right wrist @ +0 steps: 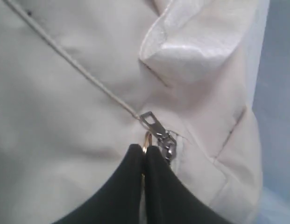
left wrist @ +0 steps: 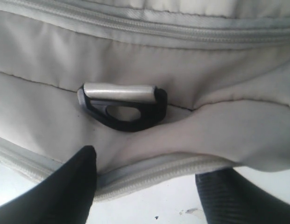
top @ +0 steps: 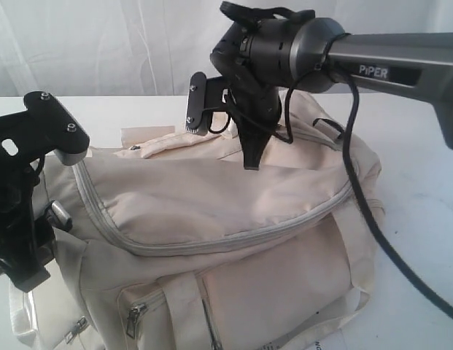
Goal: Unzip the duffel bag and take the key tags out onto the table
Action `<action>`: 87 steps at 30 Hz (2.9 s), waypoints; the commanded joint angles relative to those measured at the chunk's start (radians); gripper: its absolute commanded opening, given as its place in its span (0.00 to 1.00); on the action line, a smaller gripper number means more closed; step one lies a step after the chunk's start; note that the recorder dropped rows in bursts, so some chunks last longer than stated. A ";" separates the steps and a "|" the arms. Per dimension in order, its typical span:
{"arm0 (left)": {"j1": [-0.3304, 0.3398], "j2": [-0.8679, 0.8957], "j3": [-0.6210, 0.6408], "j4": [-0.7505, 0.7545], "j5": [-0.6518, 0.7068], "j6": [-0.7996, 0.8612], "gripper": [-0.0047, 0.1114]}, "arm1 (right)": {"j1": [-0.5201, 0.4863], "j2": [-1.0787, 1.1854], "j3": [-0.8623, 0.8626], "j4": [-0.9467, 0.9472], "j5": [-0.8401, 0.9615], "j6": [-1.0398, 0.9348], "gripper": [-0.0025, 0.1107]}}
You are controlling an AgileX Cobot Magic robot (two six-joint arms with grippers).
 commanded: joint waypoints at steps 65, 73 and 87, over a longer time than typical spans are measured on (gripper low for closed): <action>0.001 -0.008 -0.003 -0.042 0.008 -0.007 0.60 | -0.002 -0.361 0.115 0.038 0.276 0.327 0.02; 0.001 -0.008 -0.003 -0.042 0.008 -0.007 0.60 | -0.002 -0.412 0.189 0.035 0.276 0.346 0.02; 0.001 -0.008 -0.003 -0.047 0.000 -0.007 0.60 | -0.002 -0.457 0.292 0.055 0.245 0.353 0.02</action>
